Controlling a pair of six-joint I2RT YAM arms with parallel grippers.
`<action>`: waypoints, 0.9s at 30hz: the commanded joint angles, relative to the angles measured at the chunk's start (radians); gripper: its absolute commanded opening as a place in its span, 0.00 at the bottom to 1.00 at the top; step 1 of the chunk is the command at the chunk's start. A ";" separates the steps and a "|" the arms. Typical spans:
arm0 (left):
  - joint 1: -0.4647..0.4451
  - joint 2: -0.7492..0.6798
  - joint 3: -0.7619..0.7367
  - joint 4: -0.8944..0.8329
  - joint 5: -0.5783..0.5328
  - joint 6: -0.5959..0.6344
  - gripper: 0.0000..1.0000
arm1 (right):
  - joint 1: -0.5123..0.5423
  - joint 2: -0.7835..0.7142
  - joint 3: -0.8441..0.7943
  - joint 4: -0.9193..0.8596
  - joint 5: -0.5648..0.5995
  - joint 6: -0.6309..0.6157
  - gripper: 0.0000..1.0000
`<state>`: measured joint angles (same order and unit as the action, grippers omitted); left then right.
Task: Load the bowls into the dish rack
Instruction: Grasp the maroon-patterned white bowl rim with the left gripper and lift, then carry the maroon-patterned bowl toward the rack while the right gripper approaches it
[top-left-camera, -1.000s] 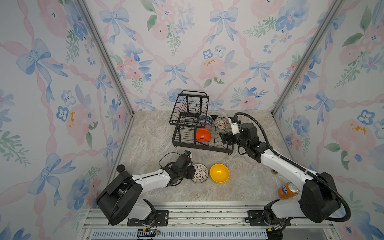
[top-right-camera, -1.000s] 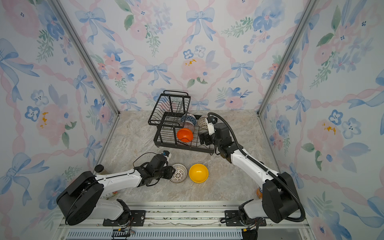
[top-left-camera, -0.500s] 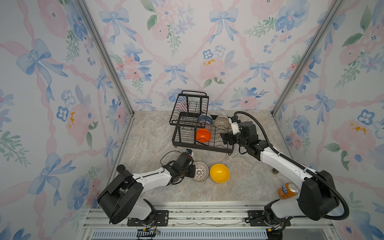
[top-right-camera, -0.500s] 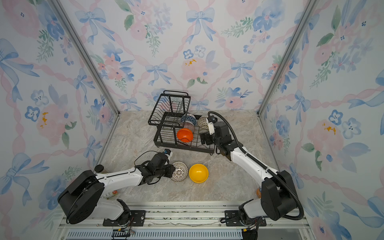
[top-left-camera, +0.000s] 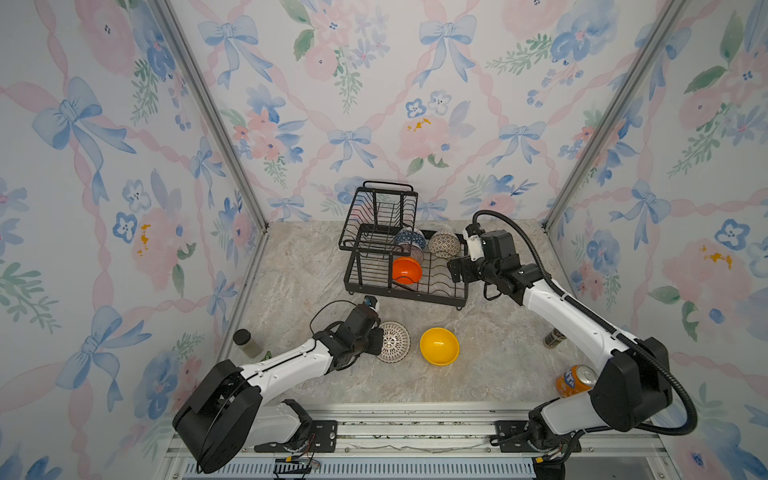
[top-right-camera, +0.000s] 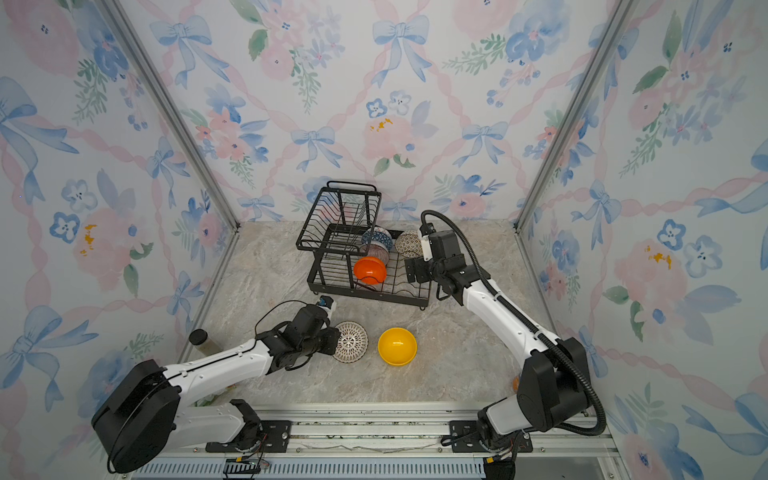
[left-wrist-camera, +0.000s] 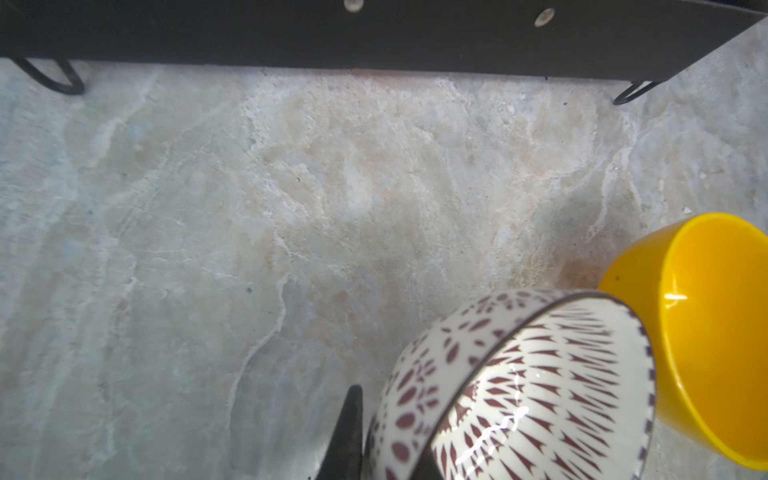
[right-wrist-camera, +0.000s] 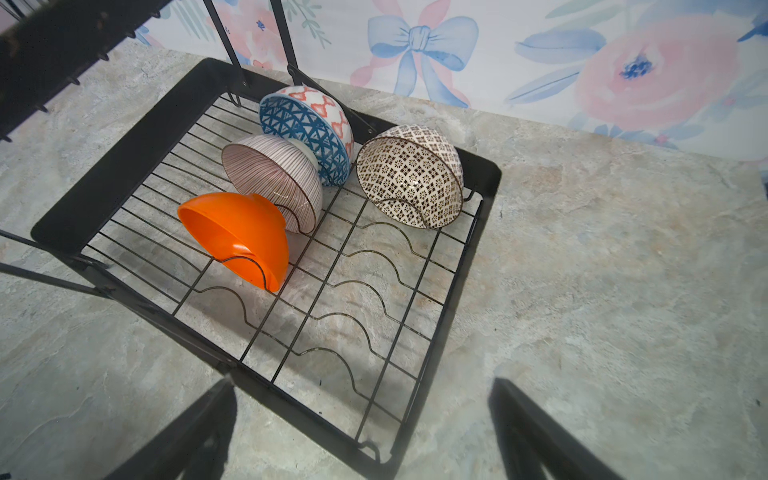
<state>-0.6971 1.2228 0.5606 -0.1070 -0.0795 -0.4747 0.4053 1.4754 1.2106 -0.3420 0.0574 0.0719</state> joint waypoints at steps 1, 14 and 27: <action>0.005 -0.078 0.059 -0.032 -0.046 0.047 0.00 | -0.010 -0.008 0.039 -0.086 0.013 0.021 0.97; -0.044 -0.195 0.252 -0.093 -0.183 0.170 0.00 | -0.013 -0.072 0.040 -0.112 0.005 -0.012 0.97; -0.088 -0.130 0.403 -0.093 -0.293 0.253 0.00 | -0.011 -0.188 0.050 -0.116 -0.074 -0.014 0.97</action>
<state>-0.7799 1.0790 0.9215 -0.2348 -0.3336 -0.2539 0.4026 1.3312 1.2327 -0.4397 0.0307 0.0601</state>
